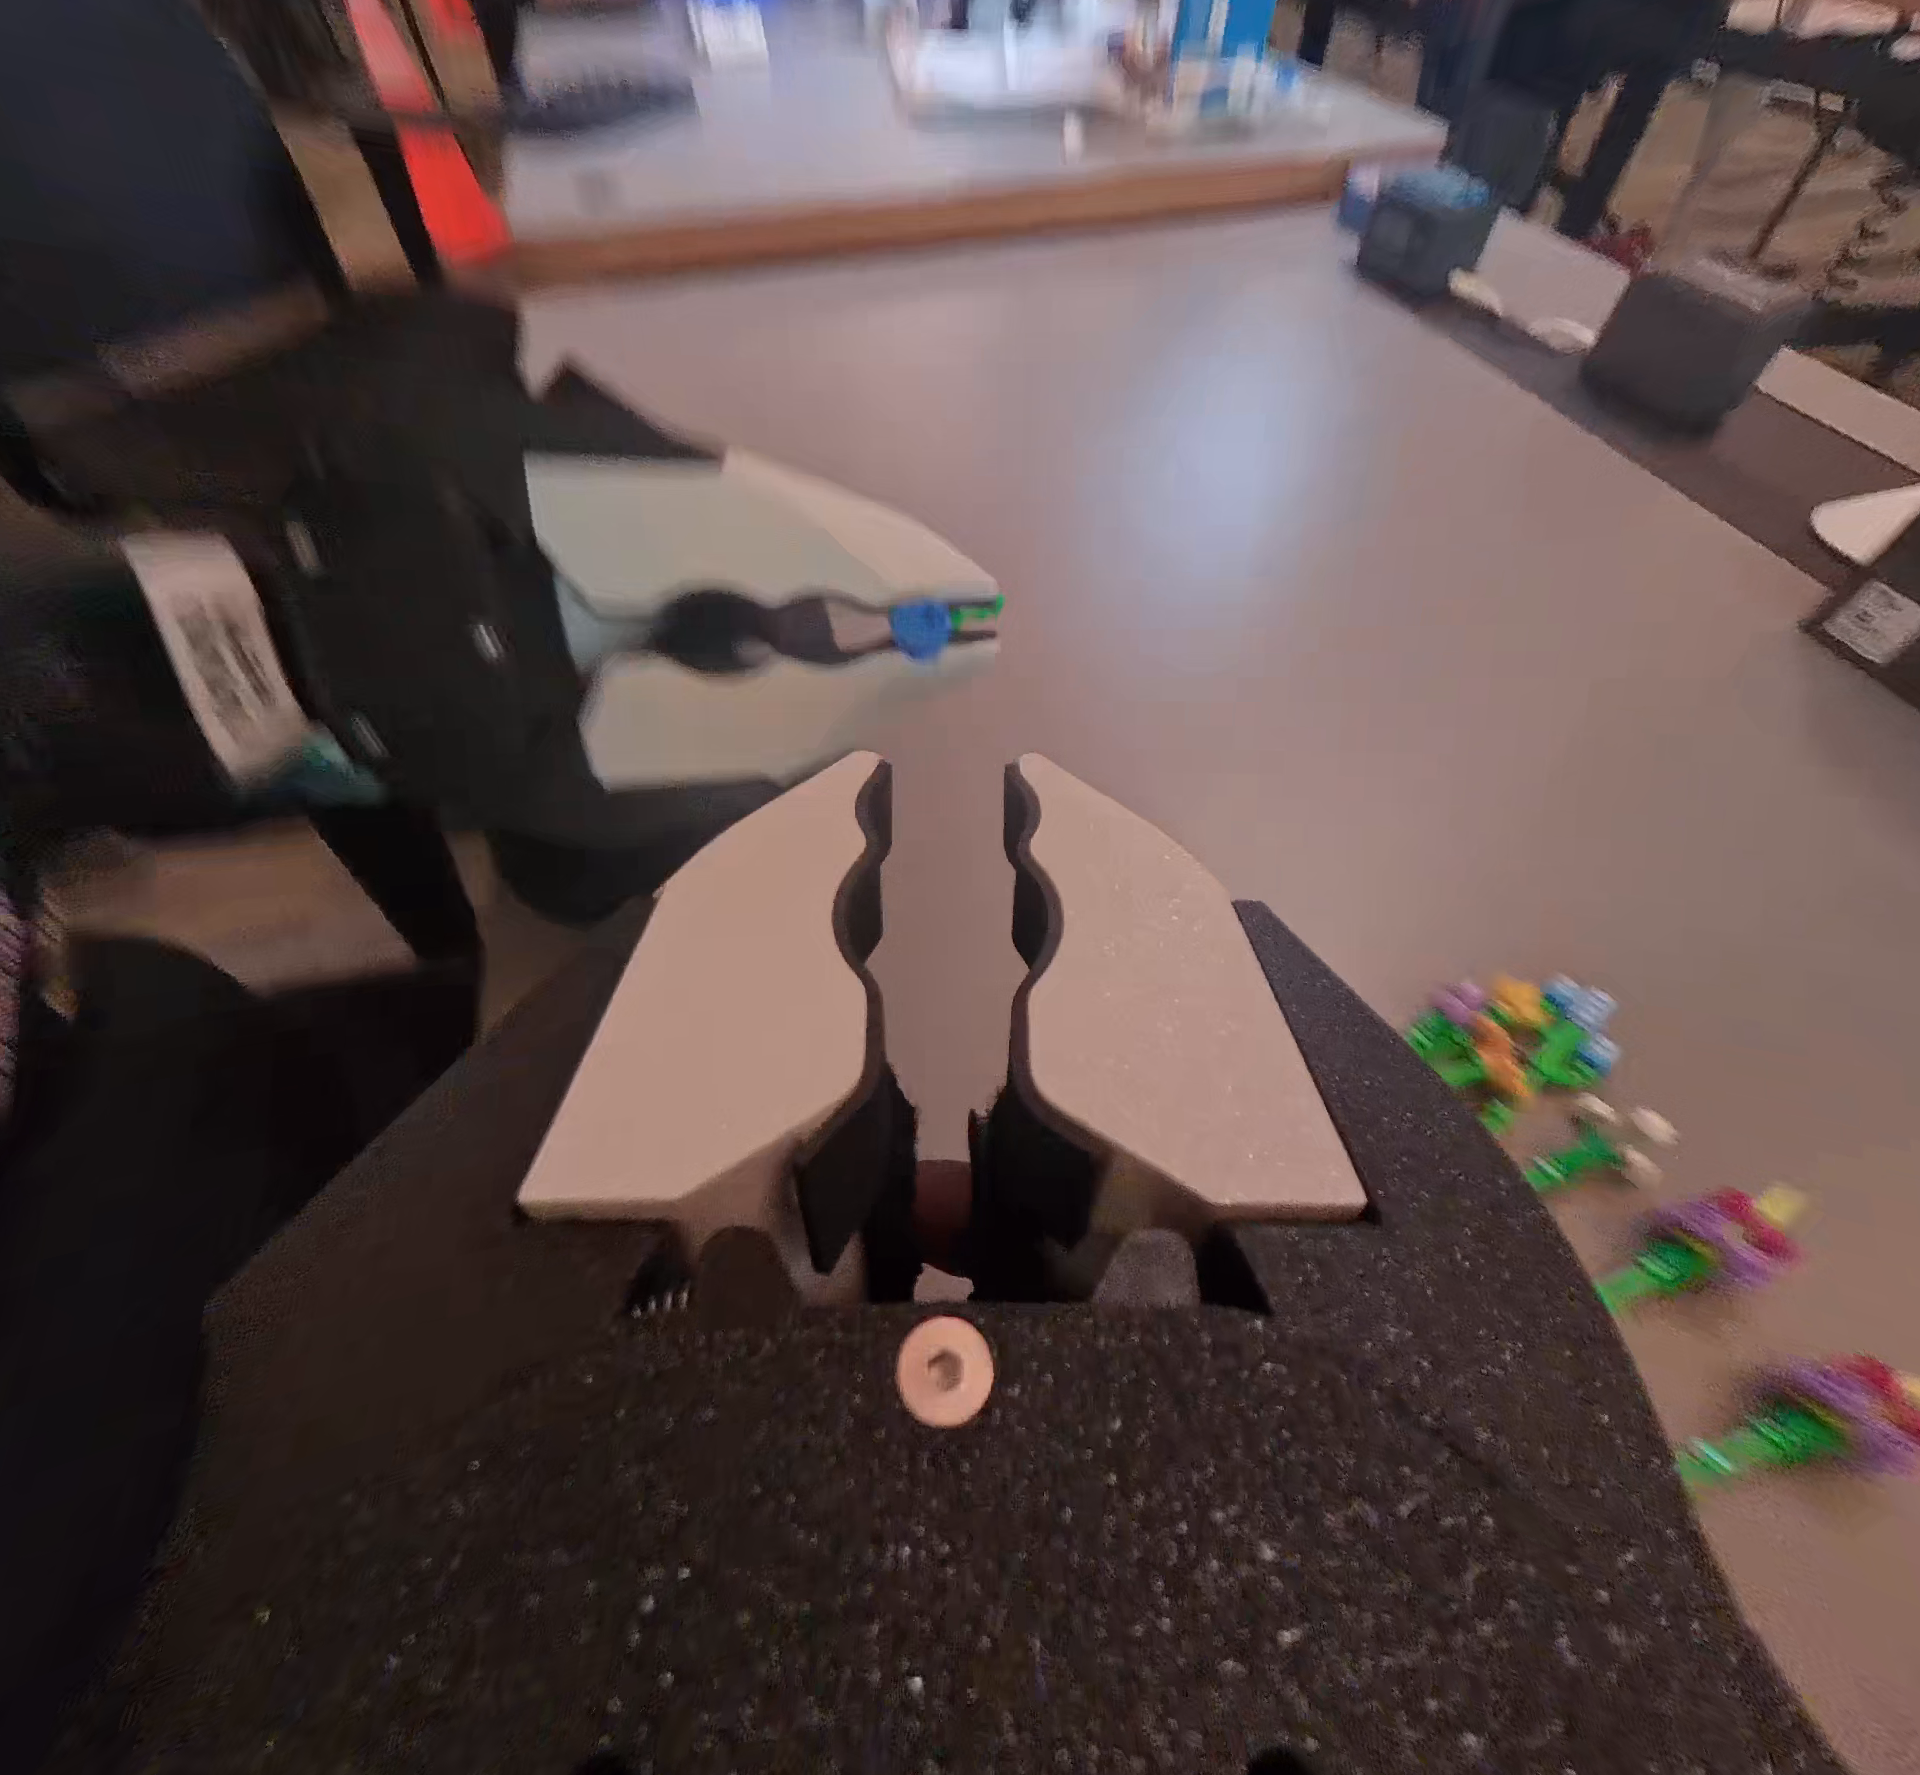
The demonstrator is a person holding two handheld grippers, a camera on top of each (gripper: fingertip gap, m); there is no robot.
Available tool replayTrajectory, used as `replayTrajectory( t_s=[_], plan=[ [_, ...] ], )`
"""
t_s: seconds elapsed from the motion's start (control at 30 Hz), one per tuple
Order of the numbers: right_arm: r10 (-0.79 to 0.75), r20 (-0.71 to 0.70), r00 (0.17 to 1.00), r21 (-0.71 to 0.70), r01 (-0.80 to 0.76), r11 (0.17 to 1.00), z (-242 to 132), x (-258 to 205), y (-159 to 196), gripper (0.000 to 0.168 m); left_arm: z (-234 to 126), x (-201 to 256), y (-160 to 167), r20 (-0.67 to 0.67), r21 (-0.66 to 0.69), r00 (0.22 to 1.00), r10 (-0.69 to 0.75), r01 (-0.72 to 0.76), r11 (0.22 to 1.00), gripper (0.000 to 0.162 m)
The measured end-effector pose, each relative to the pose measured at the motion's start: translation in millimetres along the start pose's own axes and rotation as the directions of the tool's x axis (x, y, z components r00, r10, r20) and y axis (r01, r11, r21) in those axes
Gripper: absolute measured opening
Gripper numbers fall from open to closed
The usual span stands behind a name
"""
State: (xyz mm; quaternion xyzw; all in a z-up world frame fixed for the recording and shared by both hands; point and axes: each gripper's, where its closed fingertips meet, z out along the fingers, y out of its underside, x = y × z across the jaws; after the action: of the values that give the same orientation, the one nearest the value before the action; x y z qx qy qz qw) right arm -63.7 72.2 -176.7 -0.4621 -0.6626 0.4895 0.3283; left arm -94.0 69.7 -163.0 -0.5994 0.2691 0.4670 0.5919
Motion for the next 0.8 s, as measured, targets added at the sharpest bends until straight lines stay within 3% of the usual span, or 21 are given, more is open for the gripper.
replayTrajectory(
  t_s=[0.07, 0.13, 0.33, 0.7, 0.8],
  plan=[
    [0.072, 0.042, 0.997, 0.125, -0.077, 0.989, 2.7, -9.5, -17.1, 0.021, -3.2, -6.6, -4.3, 0.118, -0.016, 0.98, 0.158, -0.158, 0.987, 0.005],
    [0.081, 0.039, 0.996, 0.171, -0.086, 0.982, 4.6, -14.6, -24.6, 0.021, -4.5, -7.5, -6.9, 0.151, -0.026, 0.969, 0.197, -0.196, 0.98, 0.005],
    [0.095, -0.051, 0.994, 0.177, -0.084, 0.981, 3.0, -7.6, -26.2, 0.013, -4.1, -12.1, -2.3, 0.161, -0.055, 0.966, 0.204, -0.198, 0.979, 0.005],
    [0.133, -0.046, 0.99, 0.146, -0.125, 0.981, 10.8, -6.3, -16.9, 0.011, -3.8, -6.4, -4.5, 0.148, -0.052, 0.958, 0.244, -0.238, 0.97, 0.005],
    [0.131, -0.036, 0.991, 0.139, -0.125, 0.982, 9.2, -5.4, -15.7, 0.011, -3.3, -3.3, -5.8, 0.125, -0.019, 0.972, 0.197, -0.196, 0.98, 0.006]
  ],
)
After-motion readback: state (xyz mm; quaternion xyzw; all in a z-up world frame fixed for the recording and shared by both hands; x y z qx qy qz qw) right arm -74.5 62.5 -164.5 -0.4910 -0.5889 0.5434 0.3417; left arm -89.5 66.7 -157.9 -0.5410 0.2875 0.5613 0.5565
